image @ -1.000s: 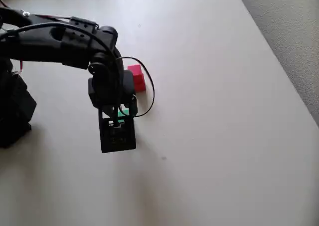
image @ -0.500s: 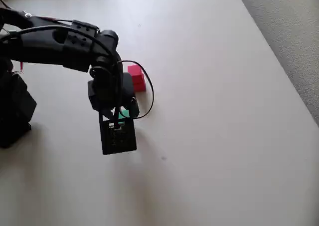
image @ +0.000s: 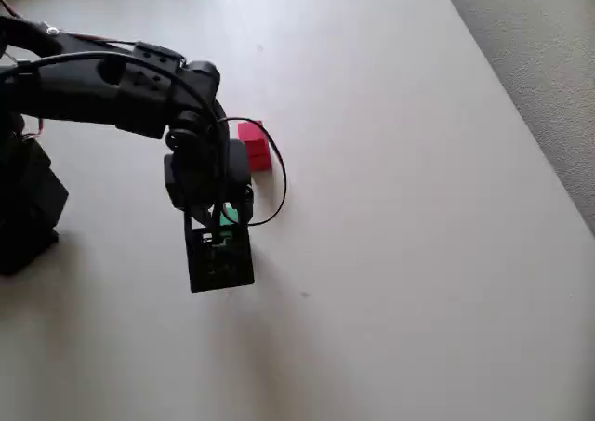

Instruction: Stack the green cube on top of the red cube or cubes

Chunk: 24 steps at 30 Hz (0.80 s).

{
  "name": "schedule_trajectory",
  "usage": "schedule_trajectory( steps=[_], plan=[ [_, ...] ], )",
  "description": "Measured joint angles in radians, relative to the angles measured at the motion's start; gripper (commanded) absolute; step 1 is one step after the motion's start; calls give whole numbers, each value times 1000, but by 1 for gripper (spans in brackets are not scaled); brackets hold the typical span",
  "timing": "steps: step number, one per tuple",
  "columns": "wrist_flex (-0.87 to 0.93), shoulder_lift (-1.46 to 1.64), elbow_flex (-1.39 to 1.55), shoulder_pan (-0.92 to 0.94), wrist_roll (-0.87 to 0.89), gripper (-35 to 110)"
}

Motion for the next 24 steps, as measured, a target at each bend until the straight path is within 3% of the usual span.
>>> schedule_trajectory(
  steps=[11,24],
  plan=[
    [156,275,-25,-172,72,-2],
    [302,196,-310,-342,178,-2]
  ],
)
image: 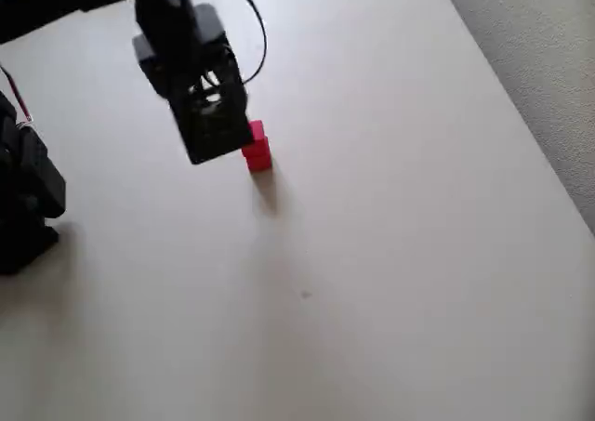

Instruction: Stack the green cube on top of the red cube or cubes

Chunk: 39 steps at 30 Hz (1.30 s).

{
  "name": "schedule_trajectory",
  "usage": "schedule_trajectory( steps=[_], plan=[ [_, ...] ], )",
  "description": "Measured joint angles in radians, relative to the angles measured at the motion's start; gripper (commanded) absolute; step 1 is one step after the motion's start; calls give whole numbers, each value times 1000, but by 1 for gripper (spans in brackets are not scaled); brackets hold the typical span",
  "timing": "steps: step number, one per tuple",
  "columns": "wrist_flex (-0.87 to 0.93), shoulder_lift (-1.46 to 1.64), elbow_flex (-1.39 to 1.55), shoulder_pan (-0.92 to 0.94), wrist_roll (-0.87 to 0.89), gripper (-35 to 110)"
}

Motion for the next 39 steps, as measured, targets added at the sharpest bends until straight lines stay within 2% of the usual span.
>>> schedule_trajectory(
  steps=[8,39],
  plan=[
    [29,-112,-109,-41,44,-2],
    [21,-244,-176,-60,69,-2]
  ],
)
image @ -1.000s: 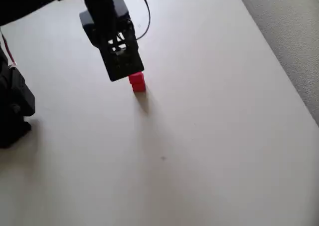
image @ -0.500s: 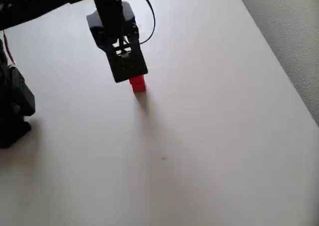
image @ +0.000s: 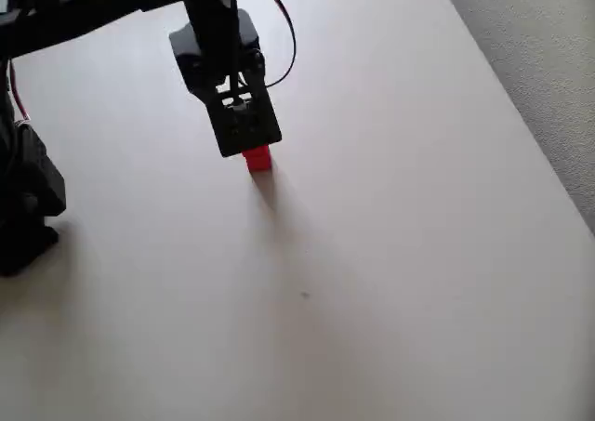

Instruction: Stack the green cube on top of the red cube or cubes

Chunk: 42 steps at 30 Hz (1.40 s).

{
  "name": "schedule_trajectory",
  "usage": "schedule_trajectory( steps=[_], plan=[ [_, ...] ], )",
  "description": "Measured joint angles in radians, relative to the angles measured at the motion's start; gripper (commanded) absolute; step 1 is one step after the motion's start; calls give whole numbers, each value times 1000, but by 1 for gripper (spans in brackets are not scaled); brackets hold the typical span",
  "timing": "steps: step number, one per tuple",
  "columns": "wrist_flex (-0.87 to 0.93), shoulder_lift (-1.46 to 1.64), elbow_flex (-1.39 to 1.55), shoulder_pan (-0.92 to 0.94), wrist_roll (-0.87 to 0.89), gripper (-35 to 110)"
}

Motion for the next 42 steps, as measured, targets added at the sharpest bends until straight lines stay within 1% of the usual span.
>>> schedule_trajectory(
  steps=[12,16,22,27,36,40,42],
  plan=[
    [-5,-26,-18,2,0,-1],
    [-6,-31,-20,2,0,4],
    [-5,-34,-26,3,-2,18],
    [-8,-35,-26,3,-3,23],
    [31,-35,-26,14,-31,24],
    [103,20,-71,23,-52,23],
    [123,52,-91,29,-57,20]
  ],
)
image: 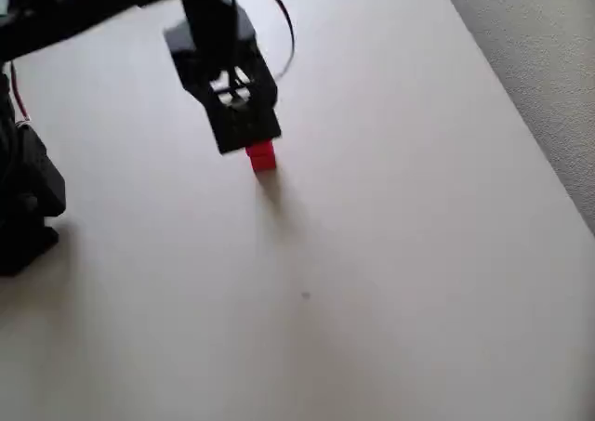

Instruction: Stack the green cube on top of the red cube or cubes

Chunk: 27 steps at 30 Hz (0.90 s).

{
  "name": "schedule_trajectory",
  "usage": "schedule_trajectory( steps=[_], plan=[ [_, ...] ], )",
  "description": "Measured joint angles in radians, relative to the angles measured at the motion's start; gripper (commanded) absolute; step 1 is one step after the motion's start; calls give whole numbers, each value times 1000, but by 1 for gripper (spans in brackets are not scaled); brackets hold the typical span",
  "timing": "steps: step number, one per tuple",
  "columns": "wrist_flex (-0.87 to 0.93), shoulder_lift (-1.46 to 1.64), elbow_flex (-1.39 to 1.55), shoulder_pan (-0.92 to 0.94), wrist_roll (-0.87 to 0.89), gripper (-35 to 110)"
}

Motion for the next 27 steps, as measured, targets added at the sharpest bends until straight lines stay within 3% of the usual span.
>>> schedule_trajectory(
  steps=[6,11,18,27],
  plan=[
    [31,304,61,-15,-23,-2],
    [26,512,186,-11,-31,-2],
    [-241,1315,916,3,-84,-2],
    [-508,1671,1643,38,-143,-2]
  ],
)
